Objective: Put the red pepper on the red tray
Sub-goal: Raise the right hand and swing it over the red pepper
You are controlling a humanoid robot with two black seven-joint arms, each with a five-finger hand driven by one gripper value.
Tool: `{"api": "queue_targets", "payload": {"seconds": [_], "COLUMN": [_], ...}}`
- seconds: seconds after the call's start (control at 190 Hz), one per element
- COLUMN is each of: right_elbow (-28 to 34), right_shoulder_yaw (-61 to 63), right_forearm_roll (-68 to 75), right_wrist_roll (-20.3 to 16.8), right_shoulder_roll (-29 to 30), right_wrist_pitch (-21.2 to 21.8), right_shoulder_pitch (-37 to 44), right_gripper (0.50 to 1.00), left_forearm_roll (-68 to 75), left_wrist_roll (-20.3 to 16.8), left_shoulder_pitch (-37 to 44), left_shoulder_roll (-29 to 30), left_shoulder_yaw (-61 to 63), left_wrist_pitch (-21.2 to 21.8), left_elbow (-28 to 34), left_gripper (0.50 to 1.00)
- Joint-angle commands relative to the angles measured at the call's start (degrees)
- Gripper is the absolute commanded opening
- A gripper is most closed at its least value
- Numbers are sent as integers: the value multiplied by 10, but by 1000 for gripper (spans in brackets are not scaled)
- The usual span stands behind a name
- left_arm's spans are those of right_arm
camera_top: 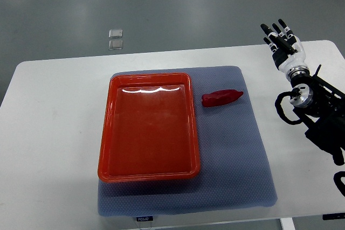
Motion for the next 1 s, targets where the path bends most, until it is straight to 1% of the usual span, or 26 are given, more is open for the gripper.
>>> {"api": "queue_targets", "payload": {"seconds": [0.0,0.089,0.163,0.331,0.446,0.536,0.646,0.761,0.824,0.935,0.992], "right_elbow": [12,17,25,85,110,136,176,210,219,221,223], "right_shoulder_yaw": [-2,-11,-21,-27,-30,-61,-90,-138,-169,-218,-258], "right_forearm_roll": [0,-9,-51,-216,-326,-412,-493,-592,-634,-680,-711], "right_wrist_roll": [0,-1,-1,-1,-2,0,1,1,1,1,1], "right_shoulder_roll": [-24,-42,-56,-104,-126,-146,-181,-205,-211,-211,-211], "right_wrist_pitch": [26,40,57,65,70,82,94,122,142,161,179], "right_shoulder_pitch": [0,2,7,11,23,38,74,124,151,190,214], "right_gripper": [913,913,913,911,909,909,907,907,907,907,907], "left_forearm_roll": [0,0,0,0,0,0,0,0,0,0,1], "left_wrist_roll": [0,0,0,0,0,0,0,0,0,0,0], "left_shoulder_pitch": [0,0,0,0,0,0,0,0,0,0,0], "left_shoulder_roll": [0,0,0,0,0,0,0,0,0,0,0], "left_shoulder_yaw": [0,0,0,0,0,0,0,0,0,0,0], "left_wrist_pitch": [0,0,0,0,0,0,0,0,0,0,0], "left_elbow": [0,0,0,0,0,0,0,0,0,0,0], "left_gripper": [1000,1000,1000,1000,1000,1000,1000,1000,1000,1000,1000]}}
